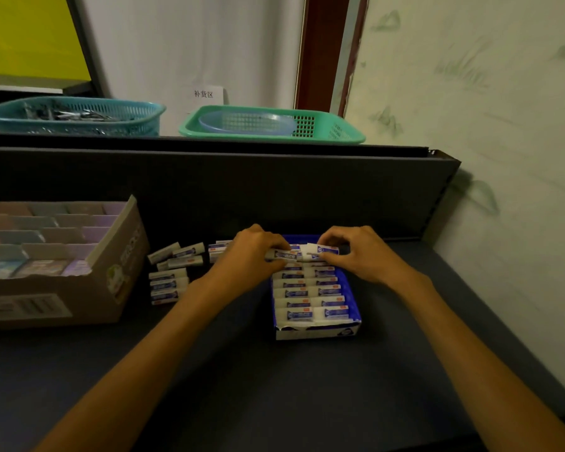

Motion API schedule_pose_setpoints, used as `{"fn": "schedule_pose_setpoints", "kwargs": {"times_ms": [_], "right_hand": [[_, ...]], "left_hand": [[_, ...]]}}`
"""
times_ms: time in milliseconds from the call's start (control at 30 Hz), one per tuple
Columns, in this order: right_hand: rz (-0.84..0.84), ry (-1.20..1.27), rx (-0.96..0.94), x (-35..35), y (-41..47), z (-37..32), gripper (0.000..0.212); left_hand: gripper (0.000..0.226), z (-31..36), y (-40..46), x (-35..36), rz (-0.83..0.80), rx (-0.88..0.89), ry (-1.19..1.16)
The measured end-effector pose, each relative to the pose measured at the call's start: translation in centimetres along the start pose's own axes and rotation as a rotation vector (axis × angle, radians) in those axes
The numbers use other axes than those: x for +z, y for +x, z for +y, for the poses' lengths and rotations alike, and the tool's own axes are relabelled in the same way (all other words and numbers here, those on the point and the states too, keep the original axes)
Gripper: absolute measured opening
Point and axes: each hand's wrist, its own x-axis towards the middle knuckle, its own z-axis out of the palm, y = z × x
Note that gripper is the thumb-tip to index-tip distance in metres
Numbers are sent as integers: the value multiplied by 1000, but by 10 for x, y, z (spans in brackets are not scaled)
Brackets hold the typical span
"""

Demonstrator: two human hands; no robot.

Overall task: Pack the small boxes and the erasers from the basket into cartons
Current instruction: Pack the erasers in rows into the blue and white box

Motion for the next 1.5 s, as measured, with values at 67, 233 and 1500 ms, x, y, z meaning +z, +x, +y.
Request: {"fn": "schedule_pose_setpoints", "kwargs": {"times_ms": [67, 233, 1500], "right_hand": [[-20, -95, -10, 3, 2, 3, 27], [-61, -270, -63, 3, 7, 5, 32], [-138, -270, -135, 2, 7, 7, 33]], "left_hand": [[34, 3, 1, 3, -5, -7, -19], [29, 10, 3, 4, -24, 53, -22], [27, 12, 5, 3, -60, 139, 93]]}}
